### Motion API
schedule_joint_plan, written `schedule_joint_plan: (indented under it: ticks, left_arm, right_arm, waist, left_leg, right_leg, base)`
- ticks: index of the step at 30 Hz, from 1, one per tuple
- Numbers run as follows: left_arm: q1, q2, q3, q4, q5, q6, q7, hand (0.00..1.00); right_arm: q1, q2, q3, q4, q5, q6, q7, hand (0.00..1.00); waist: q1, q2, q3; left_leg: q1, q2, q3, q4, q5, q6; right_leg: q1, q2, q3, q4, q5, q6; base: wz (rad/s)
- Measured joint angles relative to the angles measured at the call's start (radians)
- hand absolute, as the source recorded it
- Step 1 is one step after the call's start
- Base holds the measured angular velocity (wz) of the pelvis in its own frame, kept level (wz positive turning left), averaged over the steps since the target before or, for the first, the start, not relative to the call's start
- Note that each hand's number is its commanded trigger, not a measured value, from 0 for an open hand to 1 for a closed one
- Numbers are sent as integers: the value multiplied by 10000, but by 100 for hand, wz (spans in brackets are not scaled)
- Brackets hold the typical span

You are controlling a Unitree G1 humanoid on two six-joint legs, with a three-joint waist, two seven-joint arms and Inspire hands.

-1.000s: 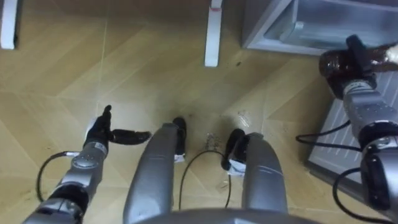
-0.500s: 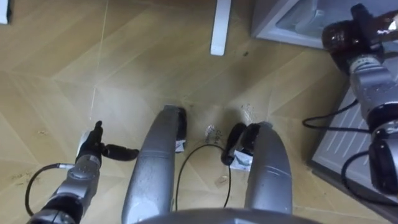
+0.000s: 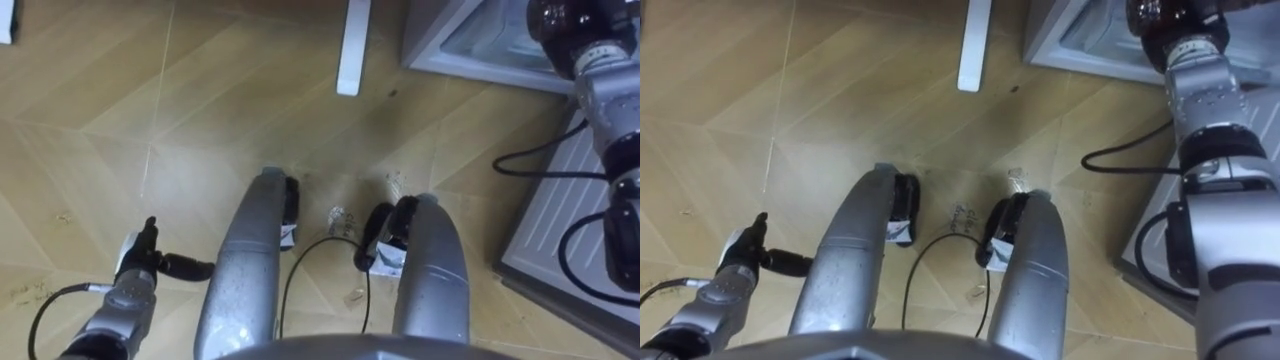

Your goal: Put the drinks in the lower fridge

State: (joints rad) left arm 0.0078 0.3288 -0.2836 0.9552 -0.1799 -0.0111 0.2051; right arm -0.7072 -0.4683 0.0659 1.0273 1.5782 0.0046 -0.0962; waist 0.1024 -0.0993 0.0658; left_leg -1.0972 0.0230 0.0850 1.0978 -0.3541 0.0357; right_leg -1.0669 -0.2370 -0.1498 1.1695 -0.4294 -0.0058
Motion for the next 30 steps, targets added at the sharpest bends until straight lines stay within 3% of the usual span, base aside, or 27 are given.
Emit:
schedule_joint_plan:
  ticks: [20,30]
  left_arm:
    - [19,-1,-1,-357,260,71,20,0]
    - [163,-9,-15,-608,259,70,71,0]
  right_arm:
    - [1,2,-3,-306,55,-1,-1114,0]
    - [7,2,-24,-153,424,-1,-1633,0]
  waist:
    - [-85,18,-19]
    - [87,36,-29]
  left_leg:
    - [197,12,60,0,-6,13]
    - [472,7,82,-63,-11,20]
  right_leg:
    - [177,-61,-30,6,8,-18]
    - [424,-67,-21,-34,6,-21]
  base:
    - [0]
    - [0]
